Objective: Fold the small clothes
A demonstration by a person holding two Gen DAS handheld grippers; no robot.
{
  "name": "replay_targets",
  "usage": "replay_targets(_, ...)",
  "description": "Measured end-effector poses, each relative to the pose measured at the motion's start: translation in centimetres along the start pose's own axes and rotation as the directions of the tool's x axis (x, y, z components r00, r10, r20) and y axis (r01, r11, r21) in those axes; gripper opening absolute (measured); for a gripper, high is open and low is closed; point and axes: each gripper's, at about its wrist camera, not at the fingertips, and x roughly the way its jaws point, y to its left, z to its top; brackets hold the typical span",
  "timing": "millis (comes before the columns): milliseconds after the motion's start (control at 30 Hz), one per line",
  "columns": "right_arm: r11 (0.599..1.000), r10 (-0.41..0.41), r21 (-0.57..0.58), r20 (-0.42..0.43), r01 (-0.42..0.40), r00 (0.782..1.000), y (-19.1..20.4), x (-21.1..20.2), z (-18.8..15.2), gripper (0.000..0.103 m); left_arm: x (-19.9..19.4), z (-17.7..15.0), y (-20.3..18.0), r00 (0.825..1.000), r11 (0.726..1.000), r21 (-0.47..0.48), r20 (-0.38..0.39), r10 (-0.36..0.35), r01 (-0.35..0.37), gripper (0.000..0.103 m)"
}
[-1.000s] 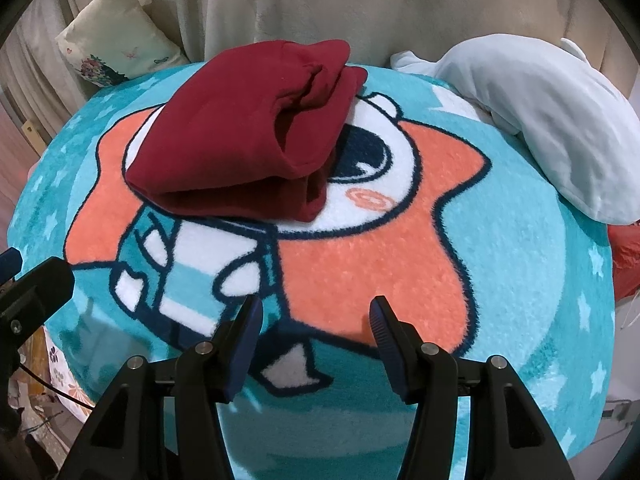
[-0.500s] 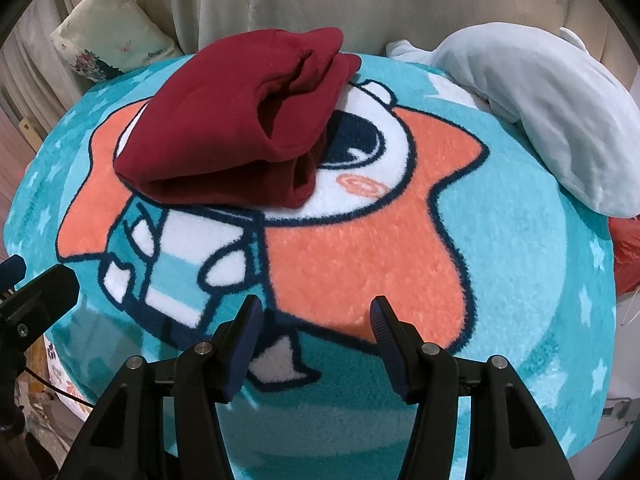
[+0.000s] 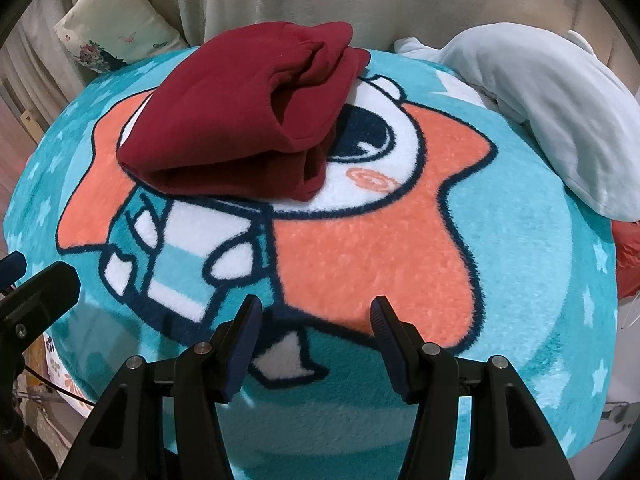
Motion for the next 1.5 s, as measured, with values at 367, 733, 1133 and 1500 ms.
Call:
replay_targets(367,1.000,-0.009,-0.002,-0.005,0.009,1.000,0.2,0.1,-0.3,0.061,0.1,-0.1,0.4,1.000,1.000,-0.014,-0.008,-0.002,0.002,0.101)
replay_targets(733,1.000,-0.015,-0.018,-0.016,0.015,1.000,0.5,0.1,-0.4,0.061,0.2,-0.4,0.2,0.999,1.000,0.008,-0.019,-0.027,0.027,0.101)
replay_targets(1133,0.999,-0.044,-0.001,-0.024,0.044,0.999,-0.1,0.5,-0.4,0.062,0.2,-0.6,-0.3,1.000,0.999,0.031,-0.015,-0.017,0.017,0.101)
replay_targets(1500,0.999,-0.044,0.000,-0.011,0.044,0.999,-0.1,0.4,-0.5,0.062,0.2,-0.7,-0.4,1.000,0.999,0.037,-0.017,-0.025,0.026,0.101)
